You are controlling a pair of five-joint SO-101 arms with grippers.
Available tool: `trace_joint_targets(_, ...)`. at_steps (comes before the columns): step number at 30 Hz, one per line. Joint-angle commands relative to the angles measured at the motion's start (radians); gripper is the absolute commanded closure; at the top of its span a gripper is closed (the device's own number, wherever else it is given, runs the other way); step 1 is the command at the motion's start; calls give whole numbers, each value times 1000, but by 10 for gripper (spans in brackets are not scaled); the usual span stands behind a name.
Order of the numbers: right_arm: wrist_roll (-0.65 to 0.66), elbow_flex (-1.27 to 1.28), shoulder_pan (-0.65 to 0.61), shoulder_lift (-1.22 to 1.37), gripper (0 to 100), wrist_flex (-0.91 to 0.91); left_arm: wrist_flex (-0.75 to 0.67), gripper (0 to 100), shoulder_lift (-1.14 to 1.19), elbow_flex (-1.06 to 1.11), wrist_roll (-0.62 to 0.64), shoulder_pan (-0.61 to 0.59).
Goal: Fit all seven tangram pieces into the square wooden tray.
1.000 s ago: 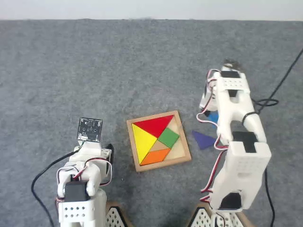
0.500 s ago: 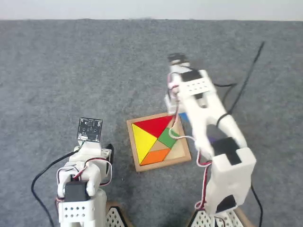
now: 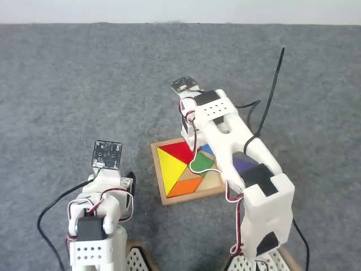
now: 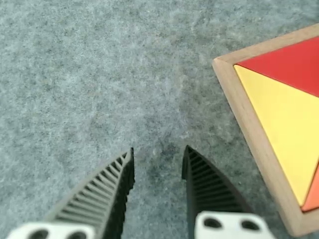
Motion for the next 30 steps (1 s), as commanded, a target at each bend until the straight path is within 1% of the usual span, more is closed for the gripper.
trace_joint_targets(1, 12, -41, -7, -15, 876, 18, 9, 847, -28, -8, -6, 2)
trace_joint_targets(6, 11, -41, -5, -13, 876, 47, 9, 847, -28, -8, -6, 2)
trace_joint_targets(10, -40, -41, -7, -13, 872, 42, 9, 847, -28, -8, -6, 2)
trace_joint_targets(19, -46, -43, -12, -13, 871, 42, 9, 847, -28, -8, -6, 2)
trace_joint_targets(22, -86, -46, -10, -13, 869, 42, 9, 847, -28, -8, -6, 2)
trace_joint_targets(24, -97, -46, -10, -13, 844, 42, 9, 847, -28, -8, -6, 2)
trace_joint_targets(28, -100, -46, -10, -13, 744, 42, 9, 847, -28, -8, -6, 2)
trace_joint_targets(30, -97, -46, -10, -13, 741, 41, 9, 847, -28, -8, -6, 2)
